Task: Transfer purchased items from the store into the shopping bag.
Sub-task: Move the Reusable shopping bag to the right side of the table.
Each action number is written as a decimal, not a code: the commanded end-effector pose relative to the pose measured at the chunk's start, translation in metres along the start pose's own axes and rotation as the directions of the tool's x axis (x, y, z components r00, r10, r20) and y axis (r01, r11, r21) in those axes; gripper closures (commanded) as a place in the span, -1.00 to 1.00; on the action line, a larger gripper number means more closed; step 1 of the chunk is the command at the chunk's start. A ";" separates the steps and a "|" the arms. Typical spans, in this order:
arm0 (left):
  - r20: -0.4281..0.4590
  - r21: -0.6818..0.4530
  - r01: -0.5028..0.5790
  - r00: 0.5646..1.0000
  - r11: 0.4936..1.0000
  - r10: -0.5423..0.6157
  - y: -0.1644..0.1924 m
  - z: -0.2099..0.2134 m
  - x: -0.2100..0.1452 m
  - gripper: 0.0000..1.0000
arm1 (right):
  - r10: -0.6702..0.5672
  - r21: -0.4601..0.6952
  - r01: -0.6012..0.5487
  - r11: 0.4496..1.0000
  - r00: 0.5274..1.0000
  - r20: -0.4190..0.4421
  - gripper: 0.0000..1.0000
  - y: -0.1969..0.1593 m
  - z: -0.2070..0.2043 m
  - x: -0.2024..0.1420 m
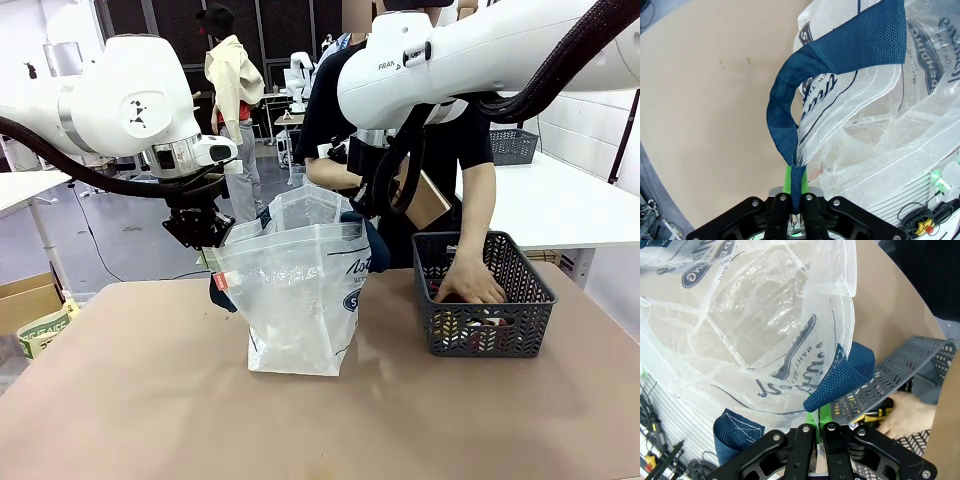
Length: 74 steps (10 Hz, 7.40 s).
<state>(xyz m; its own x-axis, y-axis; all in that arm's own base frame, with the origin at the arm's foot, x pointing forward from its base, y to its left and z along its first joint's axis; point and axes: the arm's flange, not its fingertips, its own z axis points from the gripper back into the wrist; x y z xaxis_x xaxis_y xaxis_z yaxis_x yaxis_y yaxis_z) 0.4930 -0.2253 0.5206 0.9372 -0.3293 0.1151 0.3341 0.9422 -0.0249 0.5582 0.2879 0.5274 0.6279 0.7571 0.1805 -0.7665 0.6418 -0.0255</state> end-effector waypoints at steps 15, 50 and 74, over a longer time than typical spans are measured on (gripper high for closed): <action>-0.005 0.008 -0.016 1.000 1.000 0.016 0.002 0.000 -0.002 1.00 | -0.003 0.000 0.003 1.000 1.000 -0.005 1.00 -0.002 -0.002 -0.002; 0.033 -0.135 -0.107 0.993 0.985 0.113 0.017 0.004 0.008 1.00 | -0.003 0.000 0.003 1.000 1.000 -0.005 1.00 -0.002 -0.002 -0.002; 0.033 -0.135 -0.107 0.993 0.985 0.113 0.017 0.004 0.008 1.00 | -0.003 0.000 0.003 1.000 1.000 -0.005 1.00 -0.002 -0.002 -0.002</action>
<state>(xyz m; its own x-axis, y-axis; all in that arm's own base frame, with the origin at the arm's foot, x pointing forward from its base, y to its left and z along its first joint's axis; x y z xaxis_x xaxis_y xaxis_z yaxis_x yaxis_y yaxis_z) 0.5048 -0.2130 0.5257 0.9641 -0.2229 0.1444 0.2460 0.9543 -0.1699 0.5584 0.2875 0.5274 0.6285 0.7567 0.1798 -0.7661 0.6423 -0.0252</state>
